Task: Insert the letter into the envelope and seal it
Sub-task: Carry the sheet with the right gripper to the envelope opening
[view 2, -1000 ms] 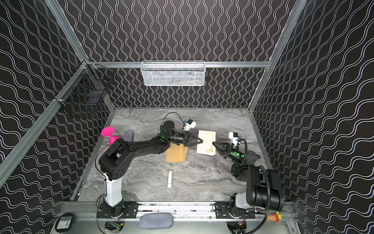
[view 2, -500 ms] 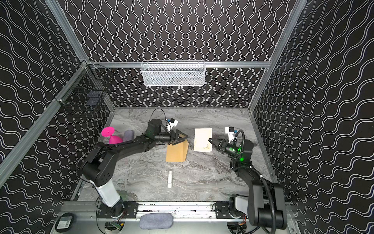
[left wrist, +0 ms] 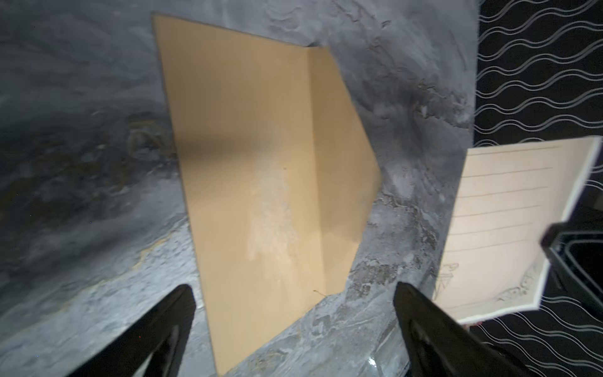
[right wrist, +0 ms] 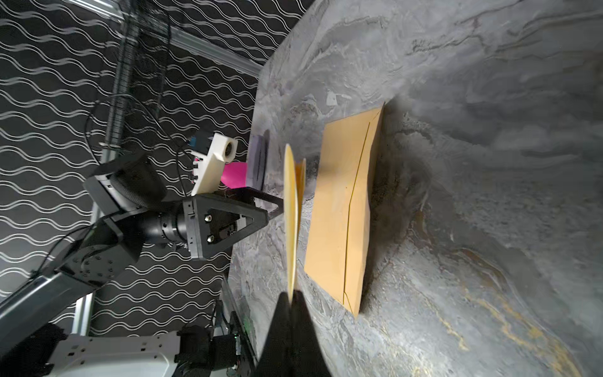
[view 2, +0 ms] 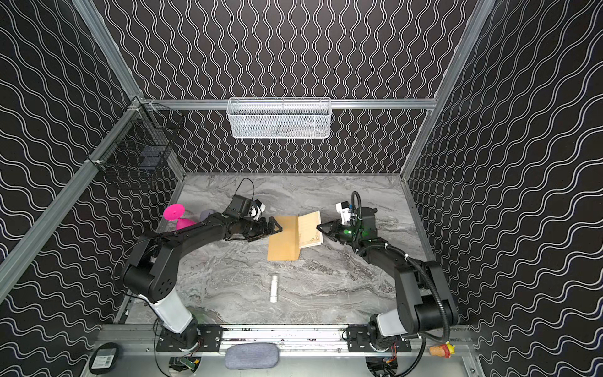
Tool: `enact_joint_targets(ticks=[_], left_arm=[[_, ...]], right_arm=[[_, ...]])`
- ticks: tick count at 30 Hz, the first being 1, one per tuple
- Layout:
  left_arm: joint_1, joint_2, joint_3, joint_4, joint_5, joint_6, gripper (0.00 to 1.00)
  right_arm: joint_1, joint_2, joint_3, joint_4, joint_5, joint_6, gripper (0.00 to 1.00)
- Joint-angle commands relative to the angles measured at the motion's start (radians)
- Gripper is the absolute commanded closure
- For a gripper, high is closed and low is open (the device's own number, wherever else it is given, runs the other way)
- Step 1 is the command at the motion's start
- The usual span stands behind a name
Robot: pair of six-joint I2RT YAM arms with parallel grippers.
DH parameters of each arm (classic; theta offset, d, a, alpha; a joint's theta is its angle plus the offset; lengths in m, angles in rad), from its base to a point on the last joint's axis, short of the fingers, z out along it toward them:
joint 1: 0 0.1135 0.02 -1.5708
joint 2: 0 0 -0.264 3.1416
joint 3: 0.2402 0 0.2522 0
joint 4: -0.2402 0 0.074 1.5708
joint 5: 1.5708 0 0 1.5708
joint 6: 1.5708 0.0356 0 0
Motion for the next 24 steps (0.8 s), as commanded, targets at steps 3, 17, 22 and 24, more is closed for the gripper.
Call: enact_joint_targets(ticks=[3,17,22,24], left_arm=[[0.001,0.027,0.000,0.005,-0.024,0.023,0.01],[-0.021,0.077,-0.034,0.115,0.043,-0.016,0.04],[-0.026,0.064,-0.062,0.124,0.058,-0.017,0.04],[-0.031,0.063,-0.071,0.130,0.059,-0.021,0.04]], right_arm=[[0.068,0.078,0.096,-0.142,0.158,-0.068,1.00],[0.176,0.205,0.237,-0.305,0.352,-0.084,1.00],[0.187,0.231,0.250,-0.321,0.376,-0.093,1.00],[0.193,0.242,0.255,-0.326,0.383,-0.094,1.00]])
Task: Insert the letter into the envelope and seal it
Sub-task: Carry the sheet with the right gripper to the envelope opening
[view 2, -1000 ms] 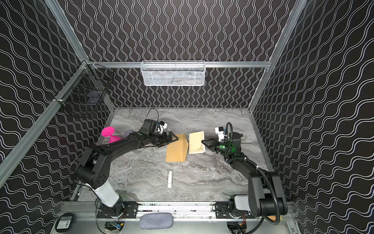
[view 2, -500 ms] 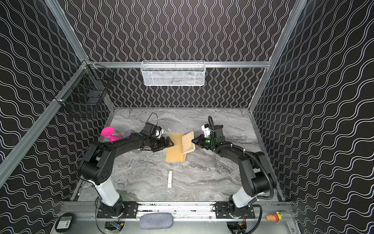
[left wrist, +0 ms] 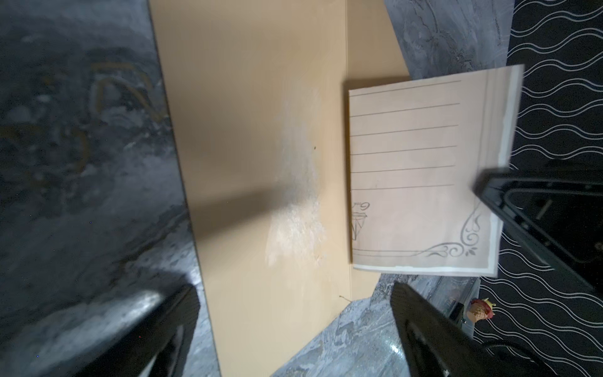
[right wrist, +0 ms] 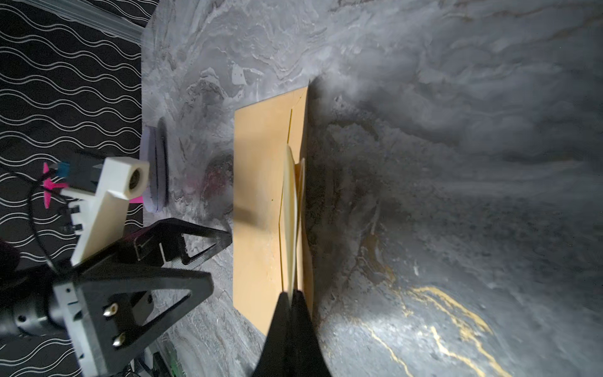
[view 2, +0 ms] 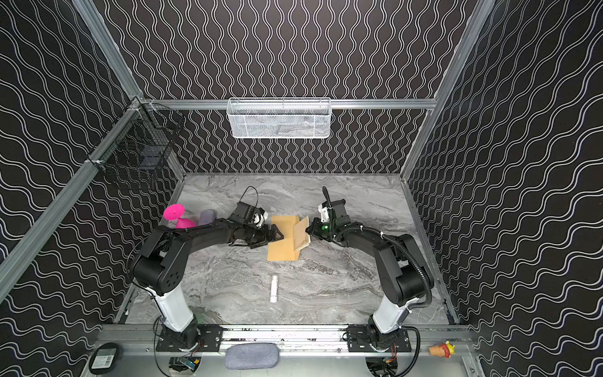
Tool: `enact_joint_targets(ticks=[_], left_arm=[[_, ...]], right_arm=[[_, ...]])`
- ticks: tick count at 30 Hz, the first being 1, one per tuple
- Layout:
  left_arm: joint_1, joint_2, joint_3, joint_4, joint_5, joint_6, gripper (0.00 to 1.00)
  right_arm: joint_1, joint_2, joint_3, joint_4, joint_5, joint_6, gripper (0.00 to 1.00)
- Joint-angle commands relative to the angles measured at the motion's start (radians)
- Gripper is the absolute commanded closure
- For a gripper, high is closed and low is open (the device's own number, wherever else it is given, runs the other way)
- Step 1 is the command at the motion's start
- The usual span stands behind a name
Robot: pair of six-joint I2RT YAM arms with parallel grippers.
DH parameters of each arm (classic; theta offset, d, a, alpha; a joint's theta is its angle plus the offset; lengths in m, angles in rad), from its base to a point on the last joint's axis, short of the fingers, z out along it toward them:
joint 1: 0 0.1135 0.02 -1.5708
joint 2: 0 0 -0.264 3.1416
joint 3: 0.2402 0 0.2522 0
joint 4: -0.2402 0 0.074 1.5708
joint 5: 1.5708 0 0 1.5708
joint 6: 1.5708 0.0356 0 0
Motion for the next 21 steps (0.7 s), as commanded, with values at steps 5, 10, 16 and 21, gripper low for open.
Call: enact_joint_targets(ticks=[5,10,16,21], left_arm=[[-0.012,0.005,-0.035,0.075,0.028,-0.029,0.04],[-0.023,-0.002,-0.053,0.086,0.025,-0.033,0.03],[-0.023,-0.007,-0.077,0.097,0.028,-0.033,0.03],[-0.023,-0.011,-0.079,0.083,0.019,-0.019,0.03]], right_arm=[[0.026,0.032,0.030,-0.038,0.049,-0.013,1.00],[0.039,0.044,0.037,-0.040,0.061,-0.009,1.00],[0.042,0.060,0.033,-0.036,0.068,-0.009,1.00],[0.044,0.074,0.043,-0.043,0.073,-0.034,1.00]])
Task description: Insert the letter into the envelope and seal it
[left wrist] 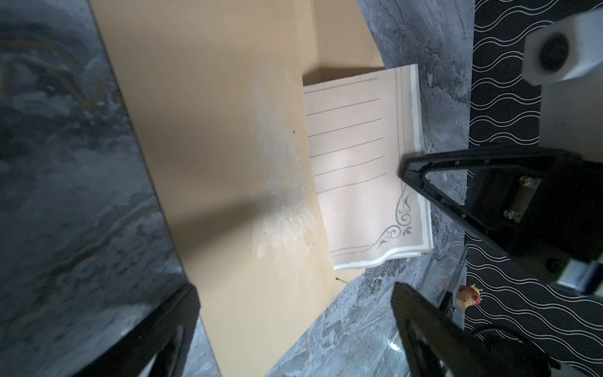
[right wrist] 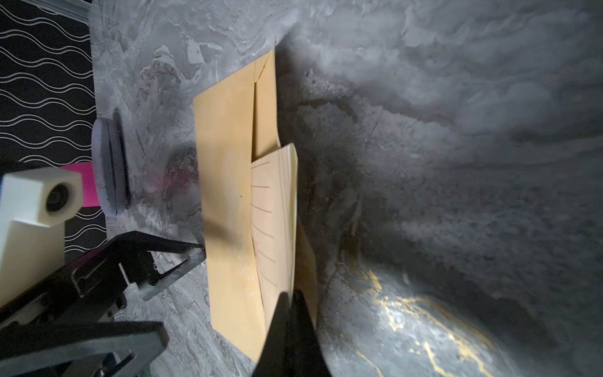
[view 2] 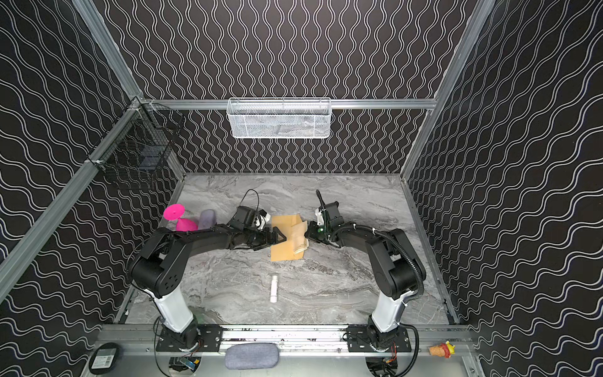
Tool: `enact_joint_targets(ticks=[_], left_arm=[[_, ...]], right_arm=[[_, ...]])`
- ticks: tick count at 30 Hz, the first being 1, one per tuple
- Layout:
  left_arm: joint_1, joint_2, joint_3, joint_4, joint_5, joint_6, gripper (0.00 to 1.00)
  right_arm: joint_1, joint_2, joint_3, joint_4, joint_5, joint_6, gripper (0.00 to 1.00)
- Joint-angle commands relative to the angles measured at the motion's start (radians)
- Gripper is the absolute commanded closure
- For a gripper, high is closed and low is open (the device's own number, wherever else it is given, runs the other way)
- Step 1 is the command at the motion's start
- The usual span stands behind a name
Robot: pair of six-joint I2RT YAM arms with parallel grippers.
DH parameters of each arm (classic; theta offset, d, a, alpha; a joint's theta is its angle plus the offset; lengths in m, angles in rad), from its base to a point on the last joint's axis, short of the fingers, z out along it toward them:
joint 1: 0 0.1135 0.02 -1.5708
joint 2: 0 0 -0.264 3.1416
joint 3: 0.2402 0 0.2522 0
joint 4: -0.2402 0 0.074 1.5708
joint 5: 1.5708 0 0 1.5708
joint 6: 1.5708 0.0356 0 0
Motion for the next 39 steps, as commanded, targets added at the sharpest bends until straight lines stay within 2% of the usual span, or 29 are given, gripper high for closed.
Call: enact_joint_targets(ticks=[1,39], left_arm=[[-0.003,0.004,-0.003,-0.051,-0.014,0.005,0.03],[-0.028,0.033,-0.021,-0.008,0.026,-0.017,0.04]], right_arm=[[0.003,0.012,0.010,-0.006,-0.005,-0.025,1.00],[0.039,0.057,0.022,-0.023,0.034,-0.042,1.00]])
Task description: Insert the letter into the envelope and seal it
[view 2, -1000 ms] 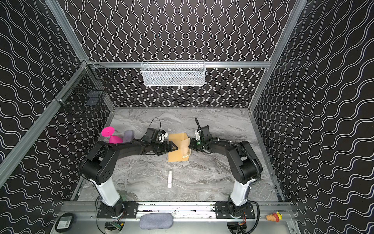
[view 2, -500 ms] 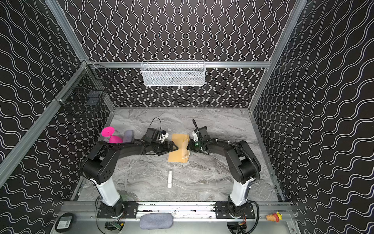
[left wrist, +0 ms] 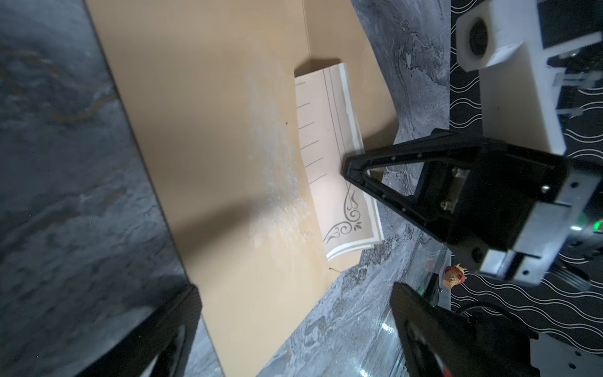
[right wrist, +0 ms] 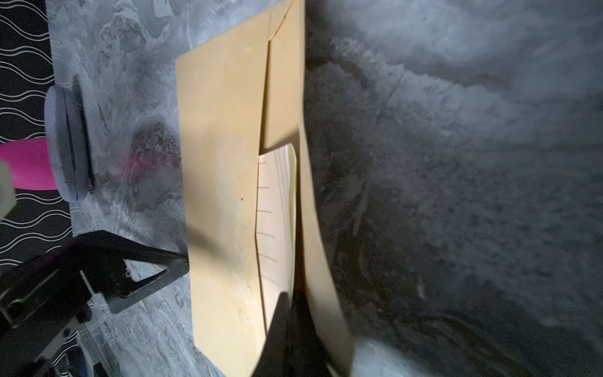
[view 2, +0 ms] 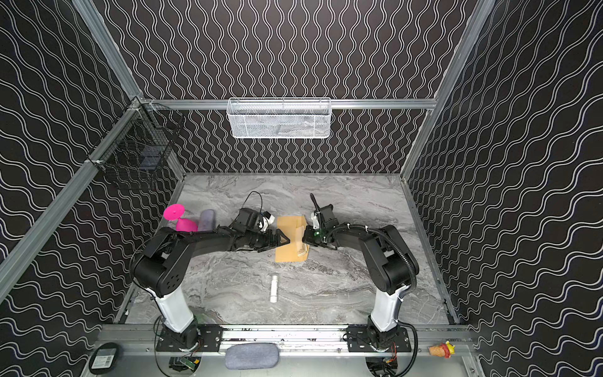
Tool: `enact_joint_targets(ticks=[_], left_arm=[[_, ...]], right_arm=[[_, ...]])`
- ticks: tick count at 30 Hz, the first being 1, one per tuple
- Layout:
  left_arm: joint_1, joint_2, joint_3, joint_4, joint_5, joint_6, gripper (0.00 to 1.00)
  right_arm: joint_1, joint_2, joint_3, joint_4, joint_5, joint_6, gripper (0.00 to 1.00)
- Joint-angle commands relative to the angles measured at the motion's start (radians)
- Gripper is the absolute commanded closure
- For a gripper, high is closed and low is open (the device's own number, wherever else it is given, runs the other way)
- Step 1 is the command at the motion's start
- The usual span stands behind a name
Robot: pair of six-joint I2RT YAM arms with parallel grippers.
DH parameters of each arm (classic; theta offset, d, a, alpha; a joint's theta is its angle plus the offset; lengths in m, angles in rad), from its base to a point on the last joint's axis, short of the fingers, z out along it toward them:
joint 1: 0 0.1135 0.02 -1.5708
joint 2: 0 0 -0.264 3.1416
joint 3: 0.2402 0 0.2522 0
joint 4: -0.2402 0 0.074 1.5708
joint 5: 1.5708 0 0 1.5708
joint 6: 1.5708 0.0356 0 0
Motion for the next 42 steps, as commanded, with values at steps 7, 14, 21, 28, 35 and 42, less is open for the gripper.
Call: enact_joint_targets(ticks=[7,14,21,28,35,42], left_arm=[[-0.003,0.016,-0.012,-0.056,-0.019,-0.015,0.04],[-0.009,0.006,-0.028,-0.037,-0.011,-0.024,0.04],[-0.014,-0.005,-0.050,-0.019,-0.008,-0.033,0.04],[-0.017,-0.017,-0.065,-0.014,-0.013,-0.032,0.04],[-0.016,-0.014,-0.069,-0.010,-0.008,-0.026,0.04],[-0.016,-0.014,-0.070,0.000,0.004,-0.028,0.04]], right_arm=[[0.016,0.006,0.008,-0.009,0.019,0.004,1.00],[0.033,0.013,0.008,-0.005,0.045,0.014,1.00],[0.053,0.032,0.044,-0.007,0.060,0.018,0.99],[0.067,0.024,0.061,-0.045,0.102,0.006,0.93],[0.075,-0.012,0.089,-0.138,0.183,-0.031,0.77],[0.096,-0.029,0.116,-0.205,0.247,-0.057,0.63]])
